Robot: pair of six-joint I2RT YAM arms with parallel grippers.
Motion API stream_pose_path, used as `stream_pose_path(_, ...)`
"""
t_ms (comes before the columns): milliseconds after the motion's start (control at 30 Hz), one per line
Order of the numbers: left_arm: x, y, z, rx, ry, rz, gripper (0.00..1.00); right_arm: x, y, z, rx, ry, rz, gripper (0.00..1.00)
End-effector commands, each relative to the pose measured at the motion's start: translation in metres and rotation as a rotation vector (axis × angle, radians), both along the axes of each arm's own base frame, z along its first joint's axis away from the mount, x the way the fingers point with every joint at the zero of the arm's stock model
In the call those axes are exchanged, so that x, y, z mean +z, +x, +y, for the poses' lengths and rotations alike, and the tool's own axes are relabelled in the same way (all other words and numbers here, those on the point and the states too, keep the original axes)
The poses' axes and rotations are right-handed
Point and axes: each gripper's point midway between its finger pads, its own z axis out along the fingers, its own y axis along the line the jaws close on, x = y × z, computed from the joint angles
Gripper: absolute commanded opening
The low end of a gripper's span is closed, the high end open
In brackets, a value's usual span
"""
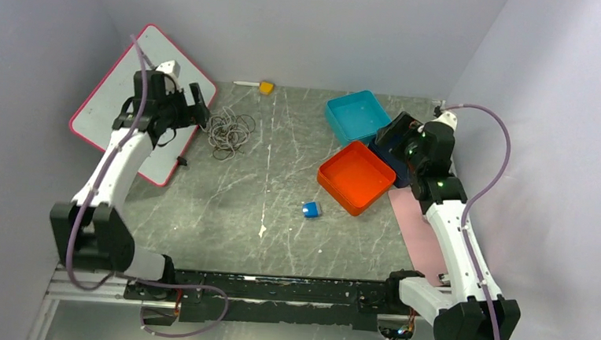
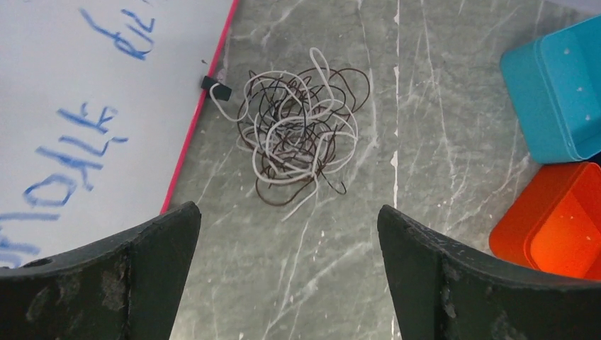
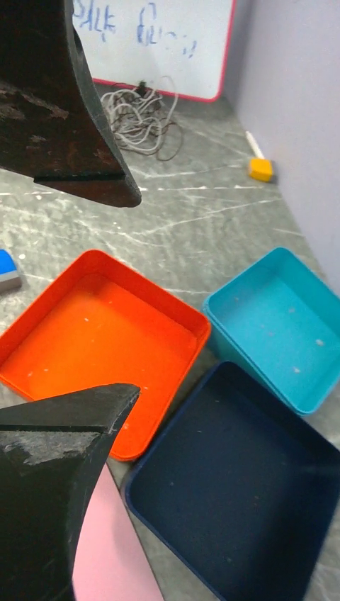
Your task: Untangle the cables
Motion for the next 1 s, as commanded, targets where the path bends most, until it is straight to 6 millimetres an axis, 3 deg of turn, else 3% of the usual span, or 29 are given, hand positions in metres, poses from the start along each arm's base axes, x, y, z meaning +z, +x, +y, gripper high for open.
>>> stream_pose_path(0, -0.015, 0.032, -0.013, -0.067, -0.044, 0.042, 0.99, -0.019, -0.007, 0.012, 0.068, 0.037, 0.05, 0.98)
stream_pose_path(200, -0.046, 0.078, -0.021, -0.086, 0.045, 0.131, 0.99, -0.036, -0.014, 0.021, 0.125, 0.054, 0.089, 0.98)
stream_pose_path(467, -0.086, 0.112, -0.025, -0.113, 0.088, 0.191, 0.99, -0.046, -0.019, 0.032, 0.177, 0.083, 0.102, 0.98)
stream_pose_path(767, -0.126, 0.125, -0.061, -0.212, 0.184, 0.247, 0.99, -0.057, -0.018, 0.036, 0.207, 0.084, 0.127, 0.98)
stream_pose_path(967, -0.16, 0.123, -0.06, -0.193, 0.215, 0.31, 0.99, -0.062, -0.019, 0.037, 0.216, 0.077, 0.135, 0.98)
